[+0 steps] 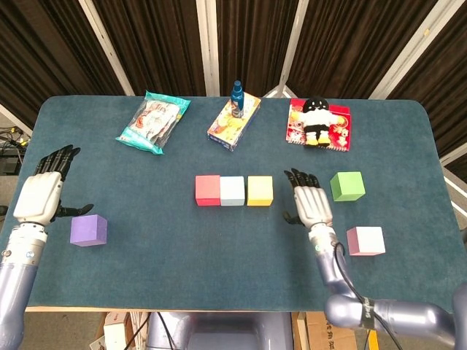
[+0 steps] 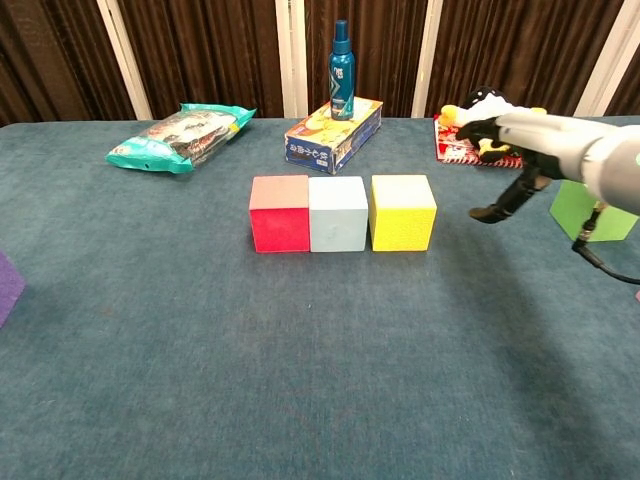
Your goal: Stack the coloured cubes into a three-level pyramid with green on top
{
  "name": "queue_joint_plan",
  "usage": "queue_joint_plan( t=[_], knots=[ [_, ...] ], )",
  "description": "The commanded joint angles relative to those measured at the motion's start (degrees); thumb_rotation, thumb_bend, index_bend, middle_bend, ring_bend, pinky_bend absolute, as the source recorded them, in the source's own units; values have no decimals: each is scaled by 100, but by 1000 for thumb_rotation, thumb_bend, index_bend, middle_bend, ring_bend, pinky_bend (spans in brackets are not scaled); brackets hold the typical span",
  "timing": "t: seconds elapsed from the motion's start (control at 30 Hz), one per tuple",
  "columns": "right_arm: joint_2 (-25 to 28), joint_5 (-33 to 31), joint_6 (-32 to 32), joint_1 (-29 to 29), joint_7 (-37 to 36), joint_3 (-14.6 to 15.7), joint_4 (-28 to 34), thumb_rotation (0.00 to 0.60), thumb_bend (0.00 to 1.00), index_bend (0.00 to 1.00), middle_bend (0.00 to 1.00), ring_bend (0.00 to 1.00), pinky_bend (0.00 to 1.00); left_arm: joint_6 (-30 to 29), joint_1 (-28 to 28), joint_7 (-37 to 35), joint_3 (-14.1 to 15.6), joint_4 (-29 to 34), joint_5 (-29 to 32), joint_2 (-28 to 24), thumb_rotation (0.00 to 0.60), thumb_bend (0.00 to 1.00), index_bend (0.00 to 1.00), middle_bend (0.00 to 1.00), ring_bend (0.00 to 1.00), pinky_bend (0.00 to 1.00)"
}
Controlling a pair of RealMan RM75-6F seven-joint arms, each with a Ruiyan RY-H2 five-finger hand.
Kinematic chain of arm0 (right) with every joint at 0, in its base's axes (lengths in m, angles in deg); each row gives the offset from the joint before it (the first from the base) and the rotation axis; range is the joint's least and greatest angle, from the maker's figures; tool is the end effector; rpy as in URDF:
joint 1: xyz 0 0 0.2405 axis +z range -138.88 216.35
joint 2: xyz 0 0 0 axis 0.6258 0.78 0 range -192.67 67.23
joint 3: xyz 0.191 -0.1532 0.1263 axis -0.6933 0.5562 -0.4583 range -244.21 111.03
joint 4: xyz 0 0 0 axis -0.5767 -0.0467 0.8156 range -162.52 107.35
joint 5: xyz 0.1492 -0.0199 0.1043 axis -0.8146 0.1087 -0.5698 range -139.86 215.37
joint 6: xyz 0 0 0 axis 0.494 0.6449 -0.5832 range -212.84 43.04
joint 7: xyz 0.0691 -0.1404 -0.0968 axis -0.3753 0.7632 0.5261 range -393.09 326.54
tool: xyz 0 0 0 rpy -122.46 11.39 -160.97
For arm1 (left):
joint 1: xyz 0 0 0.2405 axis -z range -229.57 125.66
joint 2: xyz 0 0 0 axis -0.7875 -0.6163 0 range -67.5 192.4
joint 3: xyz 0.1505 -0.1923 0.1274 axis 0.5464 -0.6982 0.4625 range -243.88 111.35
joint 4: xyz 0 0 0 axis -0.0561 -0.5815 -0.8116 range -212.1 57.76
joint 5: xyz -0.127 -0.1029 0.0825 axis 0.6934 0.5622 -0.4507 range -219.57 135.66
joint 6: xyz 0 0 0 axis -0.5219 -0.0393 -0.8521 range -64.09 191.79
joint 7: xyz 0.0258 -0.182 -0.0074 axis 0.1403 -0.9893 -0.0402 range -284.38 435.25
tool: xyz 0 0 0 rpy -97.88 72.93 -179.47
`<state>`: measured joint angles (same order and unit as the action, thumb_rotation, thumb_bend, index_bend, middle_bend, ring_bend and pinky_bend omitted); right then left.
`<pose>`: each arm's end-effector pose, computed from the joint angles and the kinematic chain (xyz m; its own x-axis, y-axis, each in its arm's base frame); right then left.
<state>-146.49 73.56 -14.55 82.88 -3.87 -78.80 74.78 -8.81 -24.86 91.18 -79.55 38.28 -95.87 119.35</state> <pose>-0.1673 -0.3797 0.0391 0.2487 -0.2952 0.9225 -0.9666 -0.0148 0.2558 -0.2155 0.3324 0.2020 0.2706 0.0700 0.9601 0.9617 0.0250 -0.2729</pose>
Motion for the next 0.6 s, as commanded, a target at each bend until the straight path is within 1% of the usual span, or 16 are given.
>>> queue_joint_plan(
  t=[0.03, 0.1, 0.23, 0.43, 0.6],
  knots=[
    [166, 131, -71, -165, -160, 125, 99, 600, 343, 0, 0, 0, 0, -13, 9, 28, 10, -46, -10, 43, 600, 107, 0, 5, 0, 18],
    [243, 276, -71, -260, -222, 211, 142, 600, 344, 0, 0, 0, 0, -8, 18, 59, 28, -97, -8, 89, 600, 107, 0, 5, 0, 18],
    [371, 793, 137, -526, -398, 425, 197, 600, 344, 0, 0, 0, 0, 24, 42, 98, 57, -216, 0, 194, 600, 107, 0, 6, 0, 18],
    [744, 1788, 703, -1163, -977, 772, 308, 600, 344, 0, 0, 0, 0, 37, 92, 172, 69, -374, 19, 369, 600, 107, 0, 6, 0, 18],
    [1015, 2326, 880, -1508, -1328, 986, 227, 600, 344, 0, 0, 0, 0, 108, 220, 412, 99, -558, 73, 581, 600, 107, 0, 6, 0, 18]
  ],
)
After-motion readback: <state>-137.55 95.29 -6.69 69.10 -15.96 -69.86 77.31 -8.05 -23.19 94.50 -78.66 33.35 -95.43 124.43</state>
